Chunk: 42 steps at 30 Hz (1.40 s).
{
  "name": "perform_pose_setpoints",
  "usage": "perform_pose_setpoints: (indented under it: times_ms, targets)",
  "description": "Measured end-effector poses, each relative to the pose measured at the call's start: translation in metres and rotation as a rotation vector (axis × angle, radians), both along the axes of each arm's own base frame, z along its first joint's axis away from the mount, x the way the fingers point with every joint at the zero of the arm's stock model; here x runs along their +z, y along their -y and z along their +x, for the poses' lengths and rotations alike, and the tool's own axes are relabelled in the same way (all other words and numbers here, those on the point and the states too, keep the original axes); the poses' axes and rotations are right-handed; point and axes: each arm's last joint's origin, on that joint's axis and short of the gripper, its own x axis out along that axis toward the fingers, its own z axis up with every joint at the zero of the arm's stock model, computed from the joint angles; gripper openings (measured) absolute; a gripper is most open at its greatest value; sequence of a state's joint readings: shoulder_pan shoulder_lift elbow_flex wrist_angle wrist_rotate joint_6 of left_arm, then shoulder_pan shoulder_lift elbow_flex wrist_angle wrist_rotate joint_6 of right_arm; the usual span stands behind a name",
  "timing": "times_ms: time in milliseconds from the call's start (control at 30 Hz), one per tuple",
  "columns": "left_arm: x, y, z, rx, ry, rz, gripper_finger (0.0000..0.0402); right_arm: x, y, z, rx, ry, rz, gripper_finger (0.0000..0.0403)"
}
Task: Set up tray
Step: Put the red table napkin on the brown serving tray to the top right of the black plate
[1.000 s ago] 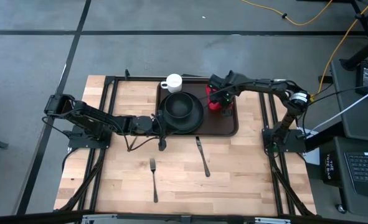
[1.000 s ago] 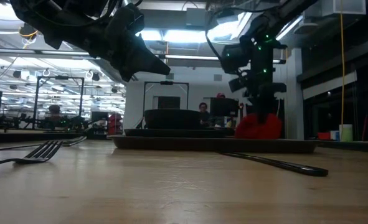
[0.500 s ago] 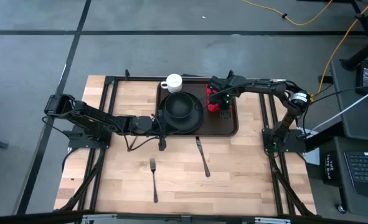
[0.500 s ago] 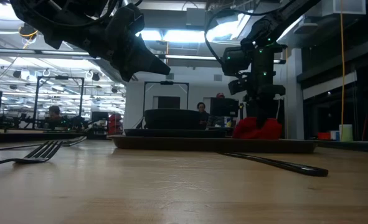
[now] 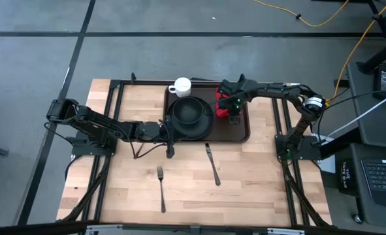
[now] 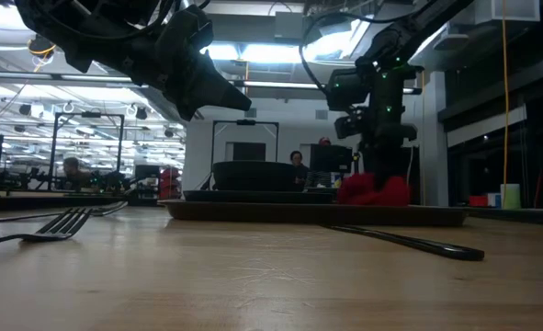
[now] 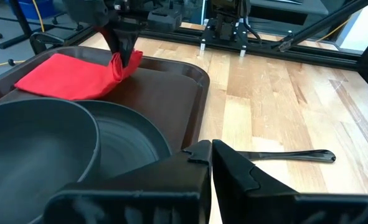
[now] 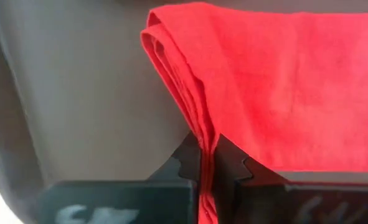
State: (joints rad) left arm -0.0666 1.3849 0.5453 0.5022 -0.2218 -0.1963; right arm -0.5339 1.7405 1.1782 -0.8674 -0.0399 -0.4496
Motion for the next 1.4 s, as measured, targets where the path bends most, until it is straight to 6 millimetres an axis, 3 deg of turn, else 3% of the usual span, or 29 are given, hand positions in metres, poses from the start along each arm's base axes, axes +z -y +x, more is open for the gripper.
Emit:
perform_pose_setpoints:
  times_ms: [233,500,767,1400]
  targets:
    - [0.000,0.000,0.000,-0.014,-0.001,-0.005,0.0006,-0.014,-0.003,-0.005,0.001,-0.004,0.012,0.0018]
    - [0.000,0.000,0.000,-0.014,0.000,-0.005,0.0006,-0.014,-0.003,-0.003,-0.004,0.011,0.005,0.0018]
    - [0.000,0.000,0.000,-0.013,0.000,-0.005,0.0006,-0.013,-0.003,-0.003,-0.066,0.028,0.034,0.0050]
    - [0.000,0.000,0.000,-0.014,-0.001,-0.004,0.0008,-0.014,-0.004,-0.004,-0.099,0.019,0.054,0.0052]
